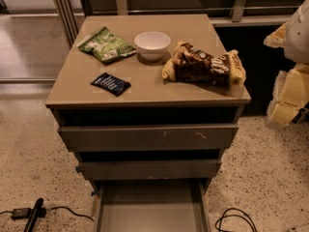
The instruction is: Place brown chip bag into bottom drawer
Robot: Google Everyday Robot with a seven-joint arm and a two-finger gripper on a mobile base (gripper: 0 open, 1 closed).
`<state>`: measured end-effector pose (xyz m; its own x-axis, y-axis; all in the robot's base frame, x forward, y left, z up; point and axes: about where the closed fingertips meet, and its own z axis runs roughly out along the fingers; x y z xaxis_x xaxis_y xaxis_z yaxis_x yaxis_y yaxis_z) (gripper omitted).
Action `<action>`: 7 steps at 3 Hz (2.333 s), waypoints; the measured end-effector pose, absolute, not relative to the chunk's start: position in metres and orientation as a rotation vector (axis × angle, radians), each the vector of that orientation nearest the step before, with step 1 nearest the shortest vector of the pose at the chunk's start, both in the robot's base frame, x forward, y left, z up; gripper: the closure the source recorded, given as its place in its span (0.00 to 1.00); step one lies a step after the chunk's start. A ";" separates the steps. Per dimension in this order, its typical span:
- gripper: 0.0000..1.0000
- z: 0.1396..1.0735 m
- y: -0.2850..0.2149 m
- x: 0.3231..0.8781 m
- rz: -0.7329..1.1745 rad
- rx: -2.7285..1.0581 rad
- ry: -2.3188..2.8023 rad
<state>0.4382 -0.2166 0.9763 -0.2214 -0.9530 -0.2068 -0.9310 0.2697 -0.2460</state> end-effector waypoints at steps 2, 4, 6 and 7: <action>0.00 0.976 -0.198 0.441 -0.070 -1.737 2.204; 0.00 0.993 -0.153 0.491 -0.063 -1.721 2.023; 0.00 0.966 -0.173 0.529 -0.072 -1.494 2.059; 0.00 0.948 -0.182 0.554 -0.121 -1.454 2.089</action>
Offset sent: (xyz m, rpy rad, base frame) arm 0.0066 0.0420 -0.0063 0.0501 0.0207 0.0522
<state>0.5543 -0.1816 0.9481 -0.2332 -0.8821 -0.4093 -0.8291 0.4003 -0.3902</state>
